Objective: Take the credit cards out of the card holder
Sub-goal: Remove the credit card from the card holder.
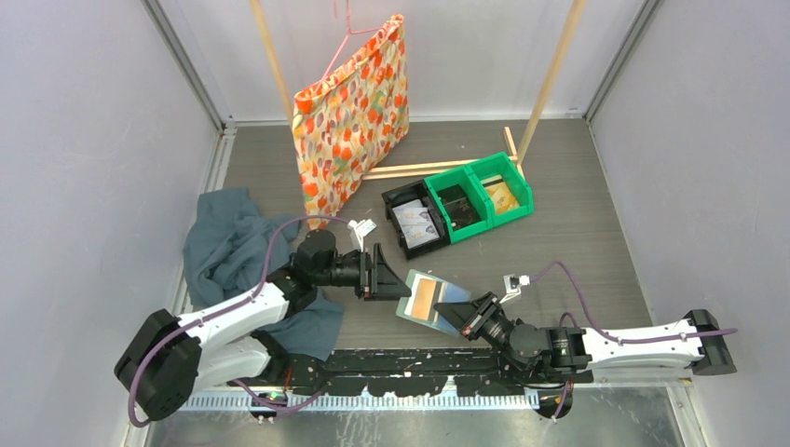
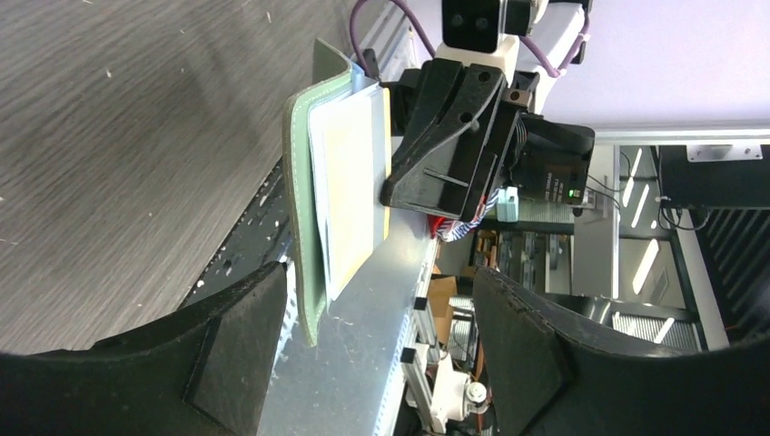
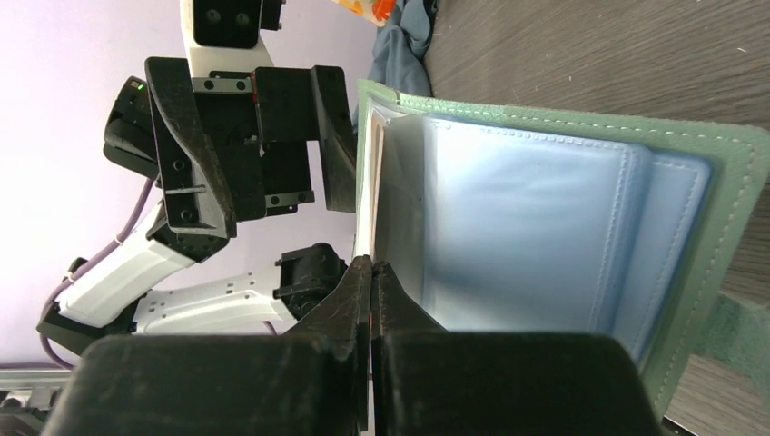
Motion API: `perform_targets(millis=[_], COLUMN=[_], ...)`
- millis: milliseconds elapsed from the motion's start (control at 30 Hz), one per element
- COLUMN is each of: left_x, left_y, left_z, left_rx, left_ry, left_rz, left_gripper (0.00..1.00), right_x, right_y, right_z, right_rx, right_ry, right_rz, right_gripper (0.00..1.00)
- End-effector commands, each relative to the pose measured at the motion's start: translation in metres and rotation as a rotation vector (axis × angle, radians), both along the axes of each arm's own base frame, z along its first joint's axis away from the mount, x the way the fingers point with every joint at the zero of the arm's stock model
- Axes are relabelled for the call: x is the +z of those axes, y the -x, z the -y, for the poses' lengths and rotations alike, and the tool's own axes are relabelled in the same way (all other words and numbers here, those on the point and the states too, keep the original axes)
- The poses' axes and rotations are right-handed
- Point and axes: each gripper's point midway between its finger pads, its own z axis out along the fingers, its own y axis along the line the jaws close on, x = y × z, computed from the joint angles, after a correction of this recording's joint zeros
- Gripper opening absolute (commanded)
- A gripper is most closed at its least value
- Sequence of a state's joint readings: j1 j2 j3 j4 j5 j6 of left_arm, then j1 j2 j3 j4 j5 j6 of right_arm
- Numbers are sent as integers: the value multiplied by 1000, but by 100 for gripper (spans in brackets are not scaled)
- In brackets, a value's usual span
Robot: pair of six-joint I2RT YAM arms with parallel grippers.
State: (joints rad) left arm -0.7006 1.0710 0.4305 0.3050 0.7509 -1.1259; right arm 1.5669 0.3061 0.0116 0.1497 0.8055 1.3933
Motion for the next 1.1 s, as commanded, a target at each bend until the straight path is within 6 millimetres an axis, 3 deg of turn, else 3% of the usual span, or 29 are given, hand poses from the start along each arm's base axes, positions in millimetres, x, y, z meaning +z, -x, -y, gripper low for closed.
perform_targets(millis=[0, 167, 333, 400, 600, 900, 1000, 1067], left_x=[13, 10, 12, 11, 6, 9, 10, 9], left_y=[7, 15, 26, 26, 22, 19, 18, 18], left_z=[4, 9, 18, 20, 21, 18, 18, 18], left_rx=[-65, -99, -149, -149, -128, -105, -101, -102], left_ry=[77, 79, 88, 84, 67, 36, 37, 33], left_rz=[27, 19, 35, 34, 33, 73, 78, 77], left_gripper=[76, 74, 65, 54, 2, 0, 0, 1], right_x=[30, 36, 39, 39, 37, 35, 35, 35], right_y=[-3, -3, -4, -4, -4, -6, -8, -8], right_z=[-3, -4, -2, -2, -3, -5, -4, -2], right_rx=[-14, -14, -22, -21, -24, -38, -48, -52], right_ry=[-84, -100, -105, -104, -97, -97, -82, -78], right_rz=[36, 45, 50, 49, 40, 12, 4, 4], right_gripper=[1, 1, 1, 1, 1, 1, 20, 27])
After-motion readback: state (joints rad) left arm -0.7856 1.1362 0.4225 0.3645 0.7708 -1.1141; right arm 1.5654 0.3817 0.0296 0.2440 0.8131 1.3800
